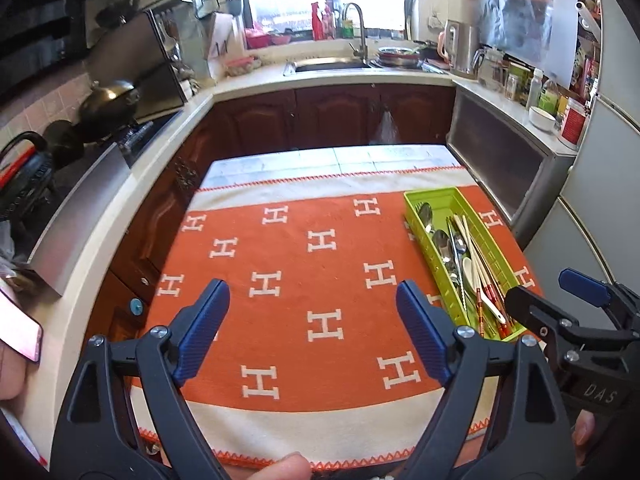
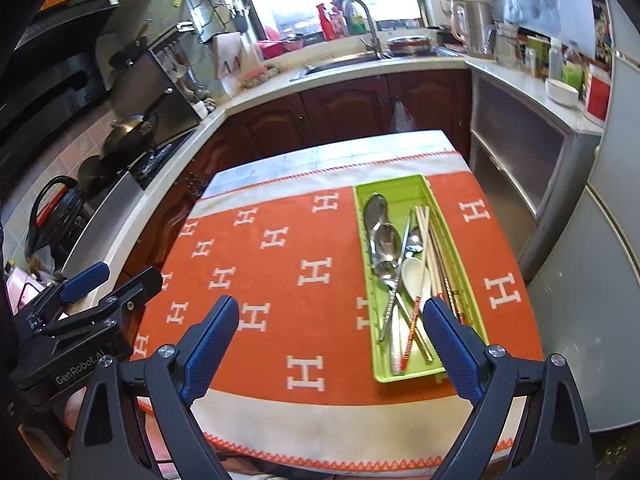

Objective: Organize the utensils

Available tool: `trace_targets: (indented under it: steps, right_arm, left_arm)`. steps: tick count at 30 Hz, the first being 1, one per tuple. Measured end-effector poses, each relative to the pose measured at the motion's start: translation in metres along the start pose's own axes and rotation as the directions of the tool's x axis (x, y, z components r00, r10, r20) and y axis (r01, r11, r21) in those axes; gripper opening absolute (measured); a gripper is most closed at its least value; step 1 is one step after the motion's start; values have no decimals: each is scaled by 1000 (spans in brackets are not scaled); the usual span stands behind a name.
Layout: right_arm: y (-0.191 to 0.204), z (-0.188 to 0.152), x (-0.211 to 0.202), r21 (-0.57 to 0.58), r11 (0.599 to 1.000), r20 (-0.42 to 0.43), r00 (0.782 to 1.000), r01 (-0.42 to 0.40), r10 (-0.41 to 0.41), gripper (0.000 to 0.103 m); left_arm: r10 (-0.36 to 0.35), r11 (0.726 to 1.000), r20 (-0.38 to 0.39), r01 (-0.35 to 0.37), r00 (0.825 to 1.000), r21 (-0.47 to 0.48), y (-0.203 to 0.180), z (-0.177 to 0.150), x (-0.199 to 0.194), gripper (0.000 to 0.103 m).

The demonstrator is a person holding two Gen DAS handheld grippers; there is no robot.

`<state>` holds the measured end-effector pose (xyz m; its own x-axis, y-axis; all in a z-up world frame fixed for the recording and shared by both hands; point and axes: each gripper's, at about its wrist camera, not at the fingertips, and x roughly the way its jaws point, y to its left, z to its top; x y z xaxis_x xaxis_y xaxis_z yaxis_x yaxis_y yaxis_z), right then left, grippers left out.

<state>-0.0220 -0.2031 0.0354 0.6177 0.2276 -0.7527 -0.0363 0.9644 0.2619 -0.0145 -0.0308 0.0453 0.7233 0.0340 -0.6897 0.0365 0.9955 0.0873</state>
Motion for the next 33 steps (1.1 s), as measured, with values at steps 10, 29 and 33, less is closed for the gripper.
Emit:
trace_targets:
  steps: [10, 29, 33]
  right_arm:
    - [27, 0, -20, -49, 999, 37, 999, -11, 13, 98]
    - [32, 9, 0, -63, 998, 28, 999, -18, 20, 98]
    - [32, 10, 2, -64, 998, 26, 1000, -14, 16, 98]
  left_arm:
    - [15, 998, -17, -16, 1000, -53, 12, -6, -2, 84]
    - [-3, 997, -53, -1, 999, -73, 18, -7, 26, 84]
    - [-4, 997, -57, 0, 998, -74, 19, -7, 27, 84]
